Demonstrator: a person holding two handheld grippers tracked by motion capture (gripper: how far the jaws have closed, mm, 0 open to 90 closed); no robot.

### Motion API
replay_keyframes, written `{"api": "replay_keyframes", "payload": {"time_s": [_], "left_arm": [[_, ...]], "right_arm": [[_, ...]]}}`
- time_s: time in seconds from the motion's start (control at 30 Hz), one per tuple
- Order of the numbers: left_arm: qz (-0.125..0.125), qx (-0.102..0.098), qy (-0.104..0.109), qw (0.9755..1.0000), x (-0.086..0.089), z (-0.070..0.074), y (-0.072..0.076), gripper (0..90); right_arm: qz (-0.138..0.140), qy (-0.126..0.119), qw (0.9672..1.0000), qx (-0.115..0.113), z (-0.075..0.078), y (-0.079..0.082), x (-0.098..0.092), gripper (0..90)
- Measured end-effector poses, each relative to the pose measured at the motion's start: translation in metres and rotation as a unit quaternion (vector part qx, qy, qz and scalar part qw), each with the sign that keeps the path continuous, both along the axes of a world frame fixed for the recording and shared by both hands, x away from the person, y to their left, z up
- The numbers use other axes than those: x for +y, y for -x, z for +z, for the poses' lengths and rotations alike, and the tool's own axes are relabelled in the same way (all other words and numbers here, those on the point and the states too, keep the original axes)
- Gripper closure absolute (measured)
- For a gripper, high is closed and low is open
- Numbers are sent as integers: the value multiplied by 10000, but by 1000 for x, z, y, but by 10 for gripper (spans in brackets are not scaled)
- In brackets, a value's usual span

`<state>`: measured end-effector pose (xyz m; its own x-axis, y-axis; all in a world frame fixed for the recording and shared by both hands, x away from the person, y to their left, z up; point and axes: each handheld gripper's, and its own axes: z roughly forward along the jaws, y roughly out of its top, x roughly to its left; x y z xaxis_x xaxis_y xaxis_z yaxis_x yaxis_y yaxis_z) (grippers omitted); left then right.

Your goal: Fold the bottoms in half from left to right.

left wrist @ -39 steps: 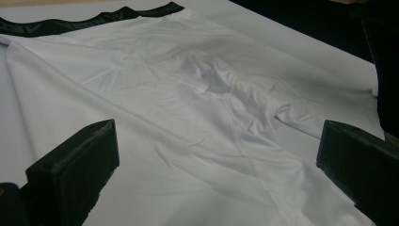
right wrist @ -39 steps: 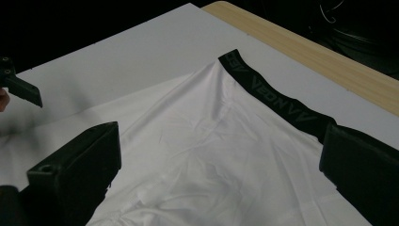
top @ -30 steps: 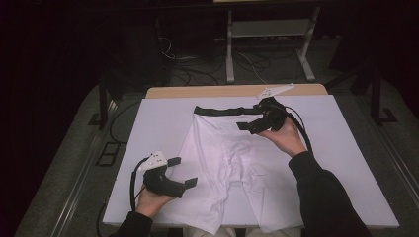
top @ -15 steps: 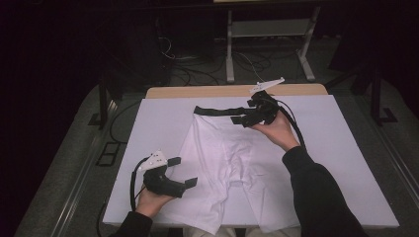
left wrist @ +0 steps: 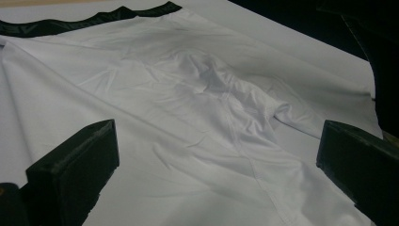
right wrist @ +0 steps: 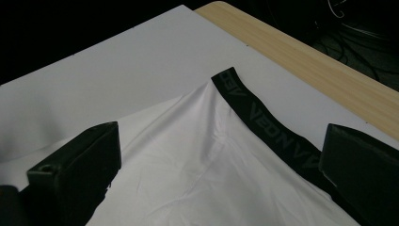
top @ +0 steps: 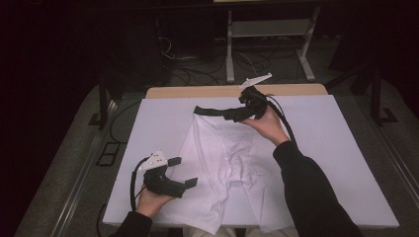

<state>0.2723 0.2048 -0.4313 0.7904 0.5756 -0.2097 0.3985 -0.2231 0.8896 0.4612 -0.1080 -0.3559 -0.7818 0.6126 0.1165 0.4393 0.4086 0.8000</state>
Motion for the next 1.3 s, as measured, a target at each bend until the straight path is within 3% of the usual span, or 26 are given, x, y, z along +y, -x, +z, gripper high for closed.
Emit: {"api": "replay_keyframes", "payload": {"time_s": [0.97, 1.3], "left_arm": [[-57, 14, 49, 10000, -1, 0, 0, 0], [-76, 16, 49, 10000, -1, 0, 0, 0]], "right_arm": [[40, -16, 9999, 101, -14, -46, 54, 0], [110, -37, 9999, 110, -20, -53, 71, 0]]}}
